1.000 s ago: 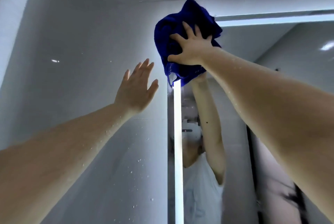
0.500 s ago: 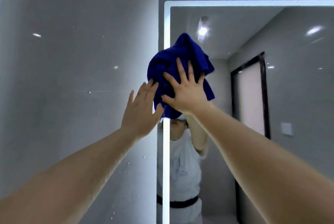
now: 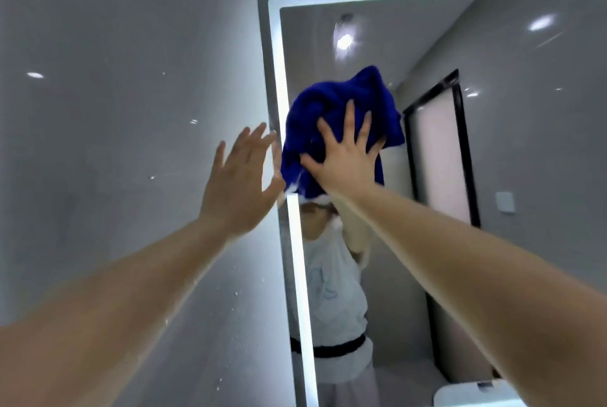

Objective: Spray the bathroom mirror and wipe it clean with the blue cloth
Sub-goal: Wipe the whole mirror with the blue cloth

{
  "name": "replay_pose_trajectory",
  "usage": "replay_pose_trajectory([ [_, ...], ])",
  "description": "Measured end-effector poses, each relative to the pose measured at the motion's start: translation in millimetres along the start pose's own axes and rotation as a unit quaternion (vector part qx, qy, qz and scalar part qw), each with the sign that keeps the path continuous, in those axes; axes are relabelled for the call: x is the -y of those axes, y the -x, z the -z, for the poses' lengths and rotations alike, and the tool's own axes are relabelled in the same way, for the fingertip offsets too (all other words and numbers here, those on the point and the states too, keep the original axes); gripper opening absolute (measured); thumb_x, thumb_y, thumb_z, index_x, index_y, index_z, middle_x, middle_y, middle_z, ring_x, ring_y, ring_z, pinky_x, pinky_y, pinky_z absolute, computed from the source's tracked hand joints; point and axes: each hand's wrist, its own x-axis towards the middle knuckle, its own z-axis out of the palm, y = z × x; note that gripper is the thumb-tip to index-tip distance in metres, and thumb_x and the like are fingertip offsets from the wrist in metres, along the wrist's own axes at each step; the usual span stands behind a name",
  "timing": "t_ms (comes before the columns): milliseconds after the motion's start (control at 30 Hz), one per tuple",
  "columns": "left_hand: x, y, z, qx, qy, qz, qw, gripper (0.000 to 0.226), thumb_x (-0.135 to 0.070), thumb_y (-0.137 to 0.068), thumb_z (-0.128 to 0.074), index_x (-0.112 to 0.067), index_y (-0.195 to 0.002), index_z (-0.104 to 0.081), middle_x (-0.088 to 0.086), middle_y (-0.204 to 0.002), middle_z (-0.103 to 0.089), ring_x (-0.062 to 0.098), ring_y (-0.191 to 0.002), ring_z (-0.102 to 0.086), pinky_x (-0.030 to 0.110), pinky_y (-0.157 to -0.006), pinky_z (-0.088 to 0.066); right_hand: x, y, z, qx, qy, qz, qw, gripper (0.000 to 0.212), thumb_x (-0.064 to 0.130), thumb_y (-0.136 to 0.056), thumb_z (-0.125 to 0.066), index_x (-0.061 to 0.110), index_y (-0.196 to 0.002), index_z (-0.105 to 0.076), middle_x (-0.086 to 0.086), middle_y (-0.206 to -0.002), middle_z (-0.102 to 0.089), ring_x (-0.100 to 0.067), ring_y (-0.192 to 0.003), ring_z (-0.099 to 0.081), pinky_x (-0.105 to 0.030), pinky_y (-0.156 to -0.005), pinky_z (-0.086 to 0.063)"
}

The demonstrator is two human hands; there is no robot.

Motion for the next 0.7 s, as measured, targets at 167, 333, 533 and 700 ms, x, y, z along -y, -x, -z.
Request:
replay_pose_trajectory([
  [167,12.2,-51.9,22.5,-0.026,-0.022,0.009,0.999,0.065,-0.049,-0.088,-0.022,-0.027,-0.148,-0.015,-0.006,-0.158,-0.007,0.013,-0.146,-0.003,0.040,-0.116,0.003,2.3,-98.2,53.6,0.018,-0.012,-0.015,1.000,0.076,0.067,-0.085,-0.039,0.042,-0.147,-0.004,-0.008,-0.154,0.028,-0.042,-0.139,0.024,-0.069,-0.108,0.006],
  [333,15.4,-93.2,18.4,-0.051,-0.029,0.026,0.998,0.061,-0.046,-0.092,-0.026,-0.026,-0.148,-0.015,-0.005,-0.158,-0.007,0.013,-0.146,-0.002,0.040,-0.116,0.004,5.9,-150.7,79.6,0.033,-0.001,0.005,0.999,0.077,0.068,-0.083,-0.039,0.044,-0.146,-0.003,-0.006,-0.153,0.031,-0.041,-0.139,0.025,-0.068,-0.108,0.006],
  [533,-11.5,-90.0,-7.1,-0.016,-0.014,0.017,1.000,0.059,-0.040,-0.095,-0.031,-0.026,-0.149,-0.013,-0.007,-0.158,-0.006,0.012,-0.145,-0.001,0.038,-0.116,0.004,-6.0,-164.1,83.6,-0.009,0.013,0.063,0.998,0.073,0.066,-0.084,-0.037,0.044,-0.146,-0.007,-0.006,-0.156,0.024,-0.038,-0.141,0.022,-0.067,-0.108,0.008],
  [700,-20.8,-71.0,-13.2,-0.004,-0.022,0.025,0.999,0.058,-0.039,-0.096,-0.033,-0.028,-0.149,-0.011,-0.008,-0.158,-0.004,0.011,-0.145,0.001,0.037,-0.115,0.006,-25.2,-130.0,62.4,-0.048,0.009,0.084,0.995,0.069,0.064,-0.085,-0.036,0.043,-0.146,-0.011,-0.005,-0.157,0.021,-0.038,-0.142,0.020,-0.067,-0.107,0.009],
])
